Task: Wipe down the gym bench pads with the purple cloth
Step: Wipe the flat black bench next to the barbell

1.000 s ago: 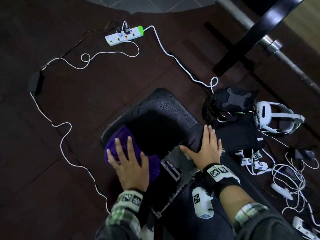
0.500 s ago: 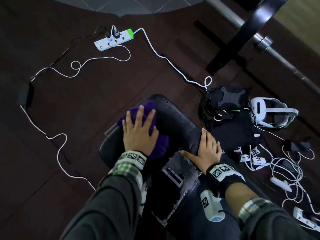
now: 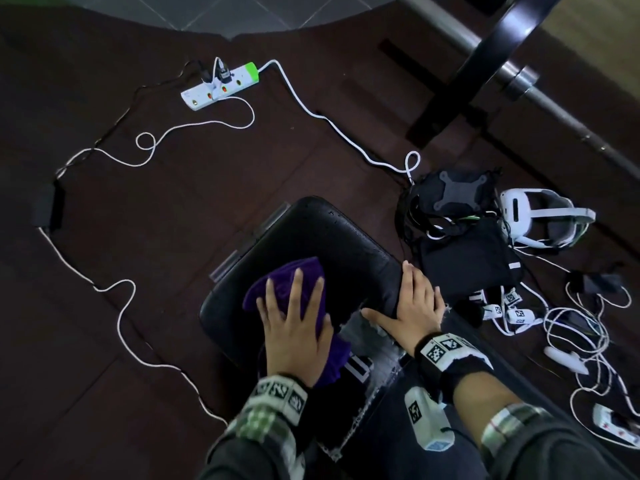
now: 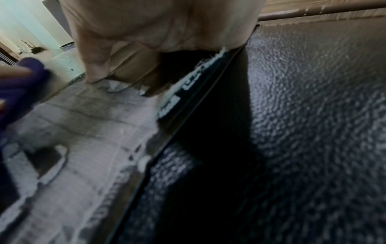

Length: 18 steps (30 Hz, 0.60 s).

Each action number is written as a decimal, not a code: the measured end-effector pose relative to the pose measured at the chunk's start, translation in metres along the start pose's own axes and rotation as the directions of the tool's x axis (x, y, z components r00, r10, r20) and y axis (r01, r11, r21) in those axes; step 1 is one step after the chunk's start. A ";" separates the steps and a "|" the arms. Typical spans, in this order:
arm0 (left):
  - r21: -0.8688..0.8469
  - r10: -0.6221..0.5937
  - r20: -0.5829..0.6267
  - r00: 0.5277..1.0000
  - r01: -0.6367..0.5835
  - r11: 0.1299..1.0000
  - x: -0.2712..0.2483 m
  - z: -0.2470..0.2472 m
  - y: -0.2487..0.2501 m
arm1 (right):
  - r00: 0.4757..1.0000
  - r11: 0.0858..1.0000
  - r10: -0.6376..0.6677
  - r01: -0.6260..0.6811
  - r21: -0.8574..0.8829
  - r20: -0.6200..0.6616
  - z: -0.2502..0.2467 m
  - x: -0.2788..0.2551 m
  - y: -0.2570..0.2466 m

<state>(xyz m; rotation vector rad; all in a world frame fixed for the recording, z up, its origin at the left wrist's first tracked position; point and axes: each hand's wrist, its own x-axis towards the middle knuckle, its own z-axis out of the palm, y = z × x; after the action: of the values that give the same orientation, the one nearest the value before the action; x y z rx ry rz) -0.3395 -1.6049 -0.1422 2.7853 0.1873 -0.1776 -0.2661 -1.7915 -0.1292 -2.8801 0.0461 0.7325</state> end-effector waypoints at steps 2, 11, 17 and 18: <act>0.007 0.052 0.001 0.999 -0.052 0.999 0.030 -0.008 -0.006 | 1.000 1.000 0.001 -0.001 0.002 0.016 -0.002 0.000 0.001; -0.052 -0.266 -0.081 0.960 0.263 0.963 0.067 -0.022 -0.065 | 1.000 1.000 -0.001 0.001 -0.008 0.005 0.001 -0.004 -0.001; 0.016 -0.102 -0.067 0.993 0.103 0.995 -0.007 0.000 -0.027 | 1.000 1.000 -0.009 0.009 0.005 -0.017 0.004 -0.001 0.002; 0.012 -0.040 -0.059 0.997 0.041 0.999 -0.008 0.000 -0.017 | 1.000 1.000 -0.010 0.010 0.005 -0.024 0.004 -0.001 0.002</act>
<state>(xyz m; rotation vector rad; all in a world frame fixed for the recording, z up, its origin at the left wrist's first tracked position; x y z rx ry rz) -0.3498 -1.5894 -0.1463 2.8034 0.2582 -0.1066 -0.2691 -1.7931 -0.1327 -2.8822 0.0366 0.6946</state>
